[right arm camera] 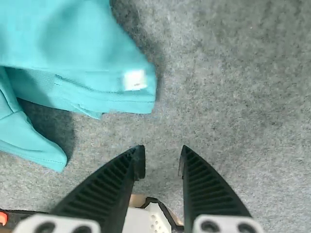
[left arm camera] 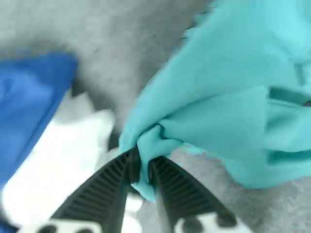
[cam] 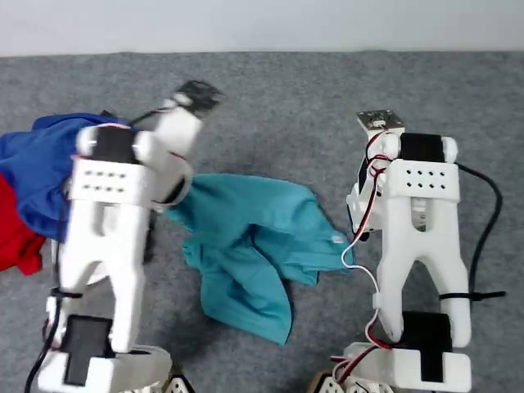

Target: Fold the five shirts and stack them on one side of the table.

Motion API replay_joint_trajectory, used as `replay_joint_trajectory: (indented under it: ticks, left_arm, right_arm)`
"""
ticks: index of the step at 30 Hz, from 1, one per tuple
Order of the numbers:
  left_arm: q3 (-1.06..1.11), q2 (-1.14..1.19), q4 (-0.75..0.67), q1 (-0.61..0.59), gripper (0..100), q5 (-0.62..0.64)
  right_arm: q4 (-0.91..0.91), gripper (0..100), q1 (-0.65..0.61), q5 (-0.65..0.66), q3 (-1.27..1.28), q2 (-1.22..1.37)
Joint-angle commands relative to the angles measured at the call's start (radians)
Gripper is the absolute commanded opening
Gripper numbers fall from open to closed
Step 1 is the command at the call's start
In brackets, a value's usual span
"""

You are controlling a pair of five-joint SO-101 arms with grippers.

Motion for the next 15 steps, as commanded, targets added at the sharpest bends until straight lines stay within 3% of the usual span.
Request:
replay_joint_trajectory:
  ticks: [1, 7, 15]
  left_arm:
    - [-0.035, -0.057, 0.009, -0.15, 1, 0.014]
    - [-0.031, -0.055, -0.006, -0.307, 1, 0.015]
    - [0.094, -0.064, -0.054, -0.318, 1, 0.015]
  right_arm:
    - [0.03, 12.5, -0.019, 0.021, -0.002, -0.045]
    - [0.025, 12.8, -0.151, 0.107, 0.035, 0.053]
    - [-0.079, 25.5, -0.302, 0.124, 0.031, 0.142]
